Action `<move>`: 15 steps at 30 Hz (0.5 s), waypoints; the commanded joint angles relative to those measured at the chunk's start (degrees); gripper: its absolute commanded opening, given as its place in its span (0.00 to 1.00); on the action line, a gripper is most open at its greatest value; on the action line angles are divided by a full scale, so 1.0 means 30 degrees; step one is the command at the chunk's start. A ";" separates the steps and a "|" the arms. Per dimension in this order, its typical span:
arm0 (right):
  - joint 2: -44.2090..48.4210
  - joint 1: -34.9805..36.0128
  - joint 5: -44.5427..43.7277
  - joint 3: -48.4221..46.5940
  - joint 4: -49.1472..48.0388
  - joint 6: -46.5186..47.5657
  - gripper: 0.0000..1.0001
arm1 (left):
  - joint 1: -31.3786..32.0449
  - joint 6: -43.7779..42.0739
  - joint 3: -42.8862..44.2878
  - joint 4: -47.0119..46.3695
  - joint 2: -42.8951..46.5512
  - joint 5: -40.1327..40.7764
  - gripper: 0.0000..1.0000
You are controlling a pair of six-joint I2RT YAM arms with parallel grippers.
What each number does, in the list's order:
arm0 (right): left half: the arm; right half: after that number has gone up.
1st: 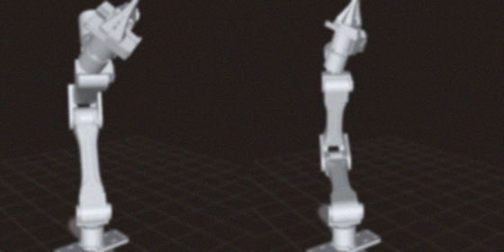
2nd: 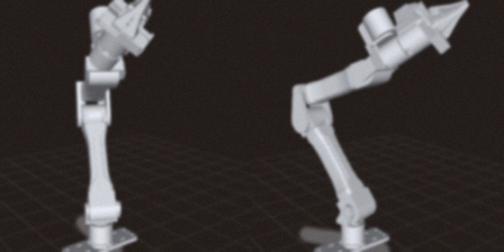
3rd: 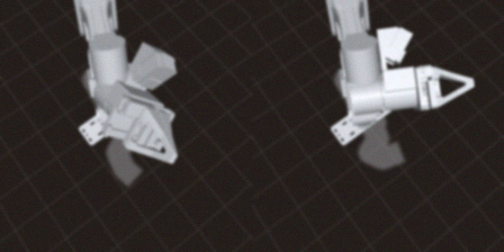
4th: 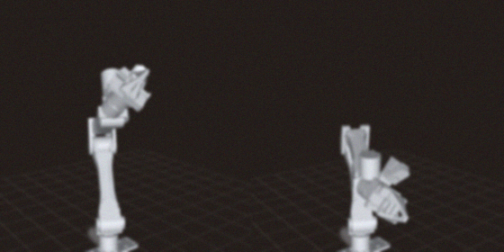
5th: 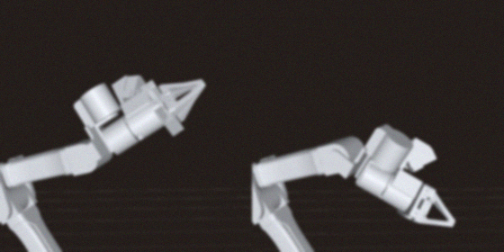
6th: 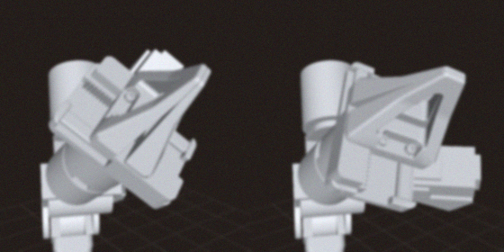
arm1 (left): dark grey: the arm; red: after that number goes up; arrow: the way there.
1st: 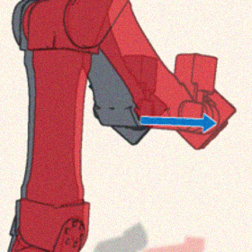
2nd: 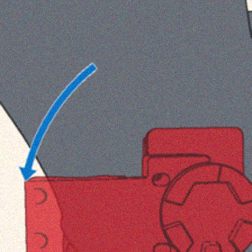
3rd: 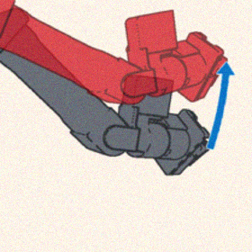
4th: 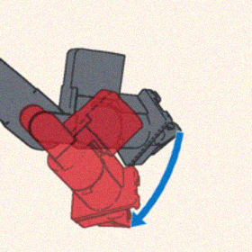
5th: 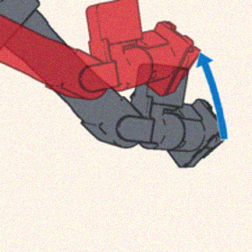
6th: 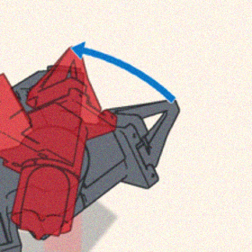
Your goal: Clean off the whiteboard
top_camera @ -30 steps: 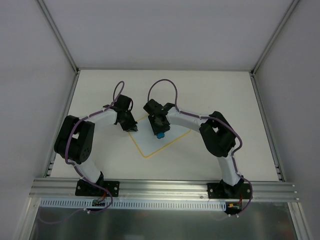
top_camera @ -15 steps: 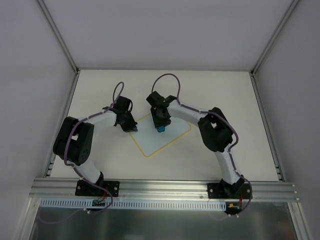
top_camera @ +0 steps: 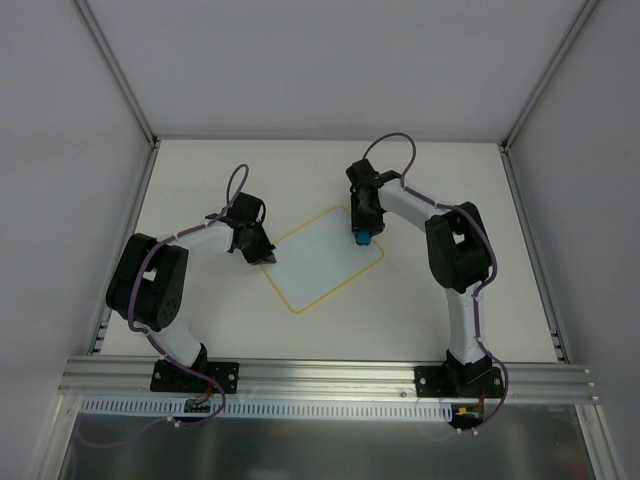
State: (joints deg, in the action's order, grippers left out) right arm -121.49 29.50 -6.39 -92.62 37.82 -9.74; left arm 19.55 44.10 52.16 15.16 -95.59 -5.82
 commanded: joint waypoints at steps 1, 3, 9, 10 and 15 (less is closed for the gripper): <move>-0.1104 -0.0047 -0.0858 -0.0503 0.2187 0.0697 0.00 | 0.0104 -0.0578 -0.0834 0.1627 -0.0363 0.0858 0.04; -0.1017 0.0244 -0.0740 -0.0795 0.2187 0.0843 0.00 | 0.0104 -0.0548 -0.0776 0.1627 -0.0363 0.0770 0.04; 0.1059 0.0189 -0.0827 -0.0183 0.1485 0.1281 0.00 | 0.0104 -0.0665 -0.0484 0.1627 0.0075 0.0740 0.05; 0.1528 0.0072 -0.0828 -0.0037 0.1397 0.1544 0.00 | 0.0104 -0.0666 -0.0396 0.1627 0.0135 0.0682 0.05; 0.4576 -0.1362 -0.1324 0.1161 0.1221 0.2190 0.00 | 0.0104 -0.0841 0.0598 0.1744 0.0836 0.0360 0.11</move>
State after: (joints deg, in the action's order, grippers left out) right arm -116.66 28.45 -7.79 -90.11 40.34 -5.50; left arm 19.55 43.59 52.34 16.19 -94.87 -5.87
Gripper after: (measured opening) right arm 0.387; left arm 0.096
